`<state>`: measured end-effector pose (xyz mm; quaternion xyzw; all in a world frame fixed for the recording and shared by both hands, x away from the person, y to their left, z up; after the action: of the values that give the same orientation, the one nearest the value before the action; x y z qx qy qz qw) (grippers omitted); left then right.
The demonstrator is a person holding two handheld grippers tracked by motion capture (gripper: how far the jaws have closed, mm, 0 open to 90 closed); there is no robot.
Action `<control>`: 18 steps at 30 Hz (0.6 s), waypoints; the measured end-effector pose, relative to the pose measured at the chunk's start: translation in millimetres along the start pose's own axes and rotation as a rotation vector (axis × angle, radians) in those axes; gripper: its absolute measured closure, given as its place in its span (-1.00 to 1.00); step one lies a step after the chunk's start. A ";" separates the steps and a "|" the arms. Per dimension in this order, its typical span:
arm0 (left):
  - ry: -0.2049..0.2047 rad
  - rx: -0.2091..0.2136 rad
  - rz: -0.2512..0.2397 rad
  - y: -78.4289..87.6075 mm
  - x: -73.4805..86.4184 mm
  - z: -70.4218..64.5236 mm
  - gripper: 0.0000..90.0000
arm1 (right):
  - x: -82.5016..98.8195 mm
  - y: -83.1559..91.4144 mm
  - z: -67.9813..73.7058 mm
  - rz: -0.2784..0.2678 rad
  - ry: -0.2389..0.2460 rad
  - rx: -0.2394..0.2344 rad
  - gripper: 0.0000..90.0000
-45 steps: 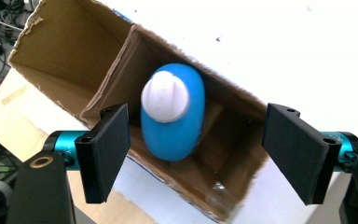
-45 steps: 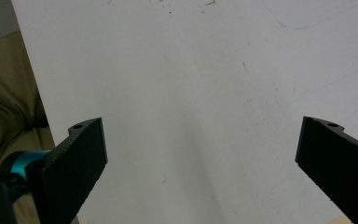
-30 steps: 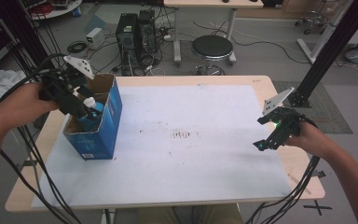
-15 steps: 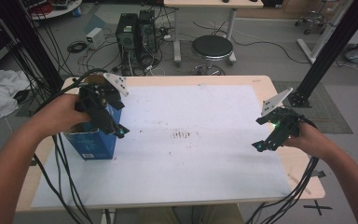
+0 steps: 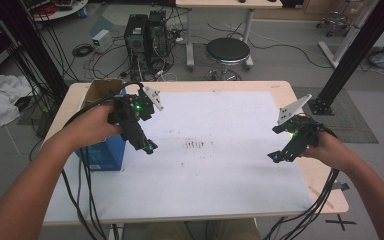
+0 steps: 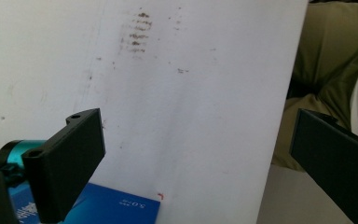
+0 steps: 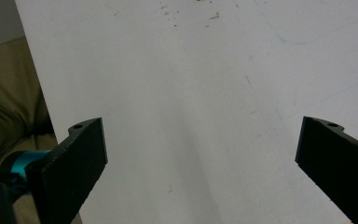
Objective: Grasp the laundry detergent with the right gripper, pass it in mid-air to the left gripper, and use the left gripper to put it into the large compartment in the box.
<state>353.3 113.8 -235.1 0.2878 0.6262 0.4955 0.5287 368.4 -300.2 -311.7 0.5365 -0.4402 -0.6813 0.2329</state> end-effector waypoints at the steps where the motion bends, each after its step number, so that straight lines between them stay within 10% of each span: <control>1: 0.022 -0.001 0.010 -2.6 -0.7 0.8 -0.92 | -0.4 -0.3 0.0 0.001 -0.001 0.001 -0.98; 18: -0.015 0.004 0.049 -20.5 -7.8 -7.0 -0.92 | -16.3 3.7 -8.4 0.004 -0.006 0.010 -0.98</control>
<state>352.2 97.6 -251.5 0.3077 0.6158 0.5051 0.5205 380.8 -292.1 -300.3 0.5348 -0.4453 -0.6802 0.2301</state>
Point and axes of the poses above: each handheld gripper's, and its own axes: y roughly backward along the jaws, x roughly out of its underside, z roughly to its left, the point moved 1 cm from there along -y, roughly forward along the jaws, and after that the axes turned 2 degrees about -x, right-handed, at the moved point
